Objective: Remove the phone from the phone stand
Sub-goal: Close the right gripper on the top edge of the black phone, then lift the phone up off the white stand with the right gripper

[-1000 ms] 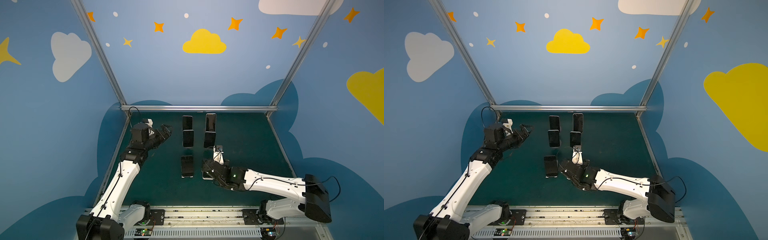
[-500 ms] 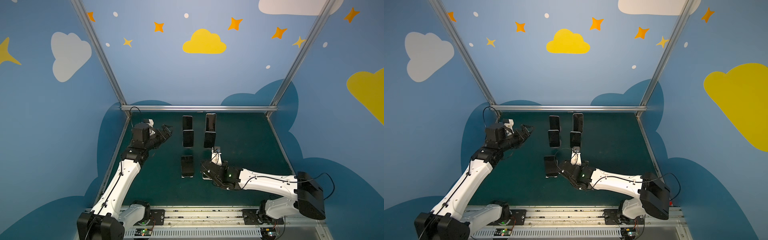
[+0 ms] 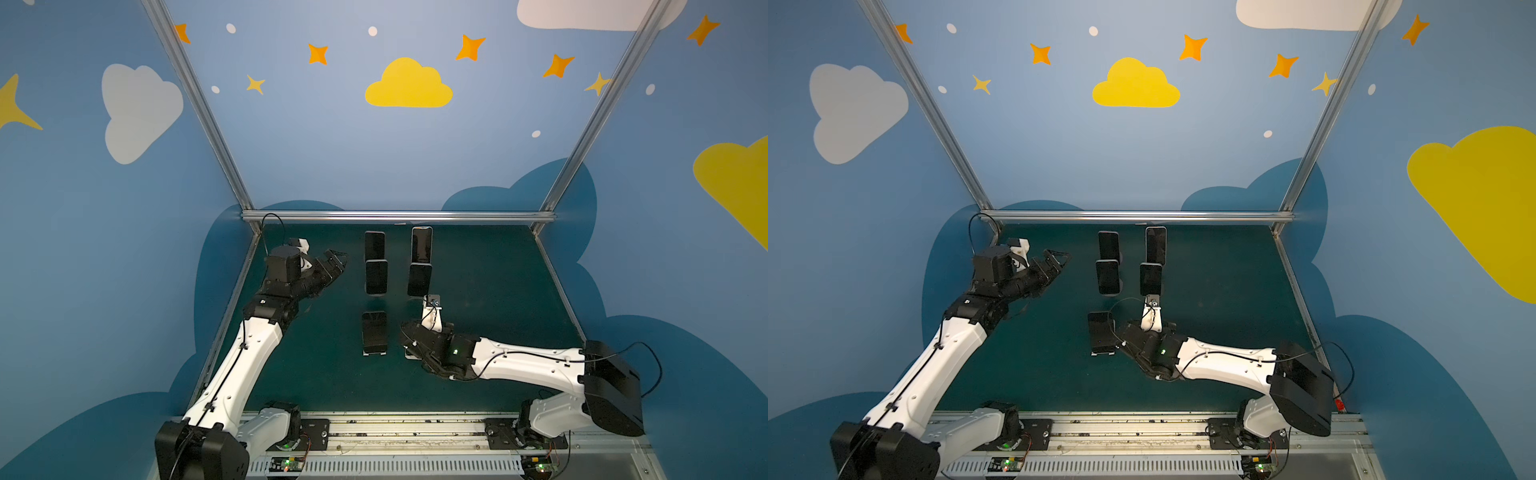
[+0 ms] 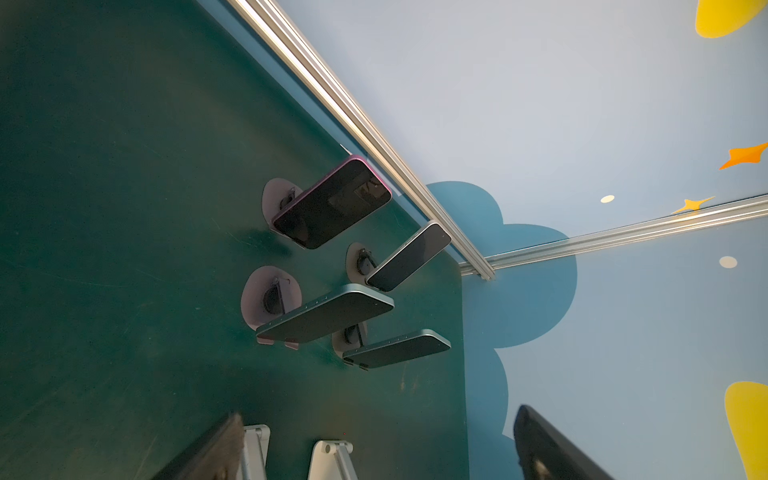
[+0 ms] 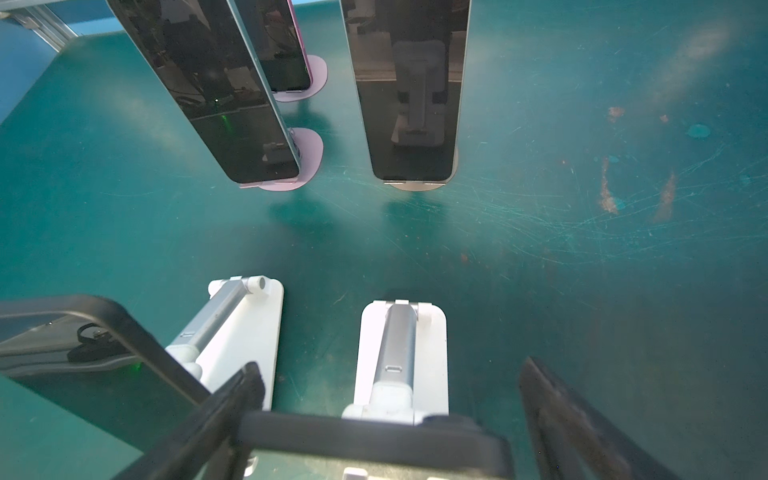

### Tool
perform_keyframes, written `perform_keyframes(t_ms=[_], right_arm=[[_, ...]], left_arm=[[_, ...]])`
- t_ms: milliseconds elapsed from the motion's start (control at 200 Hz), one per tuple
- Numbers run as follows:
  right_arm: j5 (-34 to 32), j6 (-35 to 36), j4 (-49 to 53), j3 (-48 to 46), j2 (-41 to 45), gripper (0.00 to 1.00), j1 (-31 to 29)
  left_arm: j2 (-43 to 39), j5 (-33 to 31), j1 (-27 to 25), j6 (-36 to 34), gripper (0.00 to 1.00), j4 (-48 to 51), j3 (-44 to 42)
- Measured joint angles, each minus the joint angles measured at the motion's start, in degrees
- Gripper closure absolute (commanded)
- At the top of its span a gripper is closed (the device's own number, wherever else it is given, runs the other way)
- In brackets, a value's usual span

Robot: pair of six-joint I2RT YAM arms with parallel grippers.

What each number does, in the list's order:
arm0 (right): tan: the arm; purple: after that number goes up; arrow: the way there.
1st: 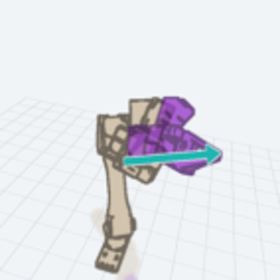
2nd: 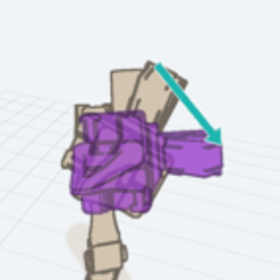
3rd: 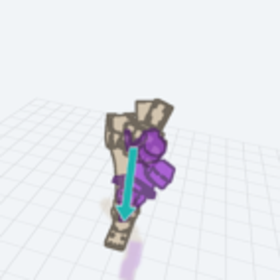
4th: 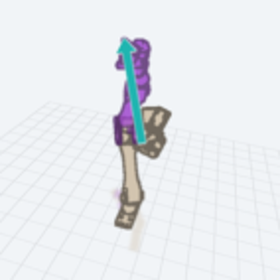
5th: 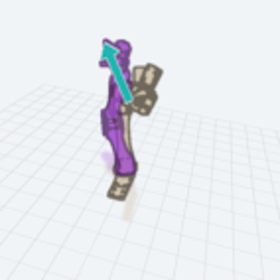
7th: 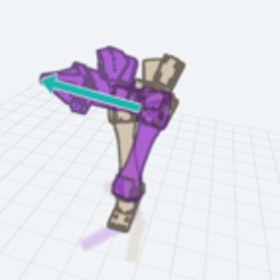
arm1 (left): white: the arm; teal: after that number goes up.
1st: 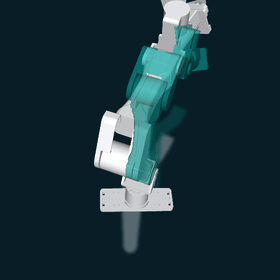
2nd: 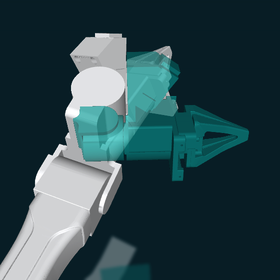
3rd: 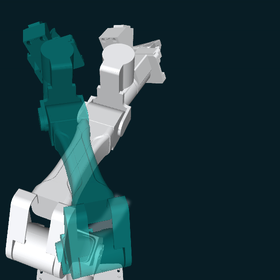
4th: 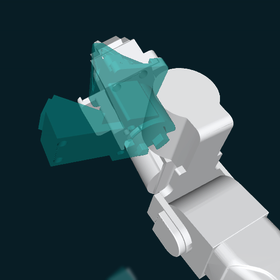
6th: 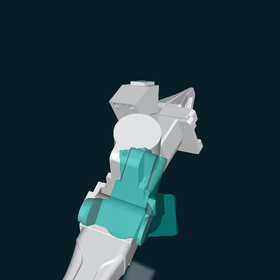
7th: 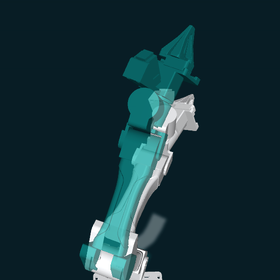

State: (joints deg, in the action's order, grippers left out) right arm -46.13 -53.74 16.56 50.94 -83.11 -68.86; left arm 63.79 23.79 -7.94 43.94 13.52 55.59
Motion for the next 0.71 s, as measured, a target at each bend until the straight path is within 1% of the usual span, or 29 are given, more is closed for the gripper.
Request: perform_keyframes(t_ms=[345,536,706], right_arm=[[0.1,-0.3,-1.7,-1.1,-1.0,0.1,0.5],[0.3,-0.3,-1.8,-1.1,-1.3,0.17,0.5],[0.3,-0.2,-2.5,-1.7,-1.0,0.21,0.5]], left_arm=[[0.7,0.3,-0.1,0.2,0.0,0.0,0.0],[1.0,0.4,-0.1,0.3,0.0,0.0,0.0],[1.0,0.4,-0.1,0.3,0.0,0.0,0.0]])
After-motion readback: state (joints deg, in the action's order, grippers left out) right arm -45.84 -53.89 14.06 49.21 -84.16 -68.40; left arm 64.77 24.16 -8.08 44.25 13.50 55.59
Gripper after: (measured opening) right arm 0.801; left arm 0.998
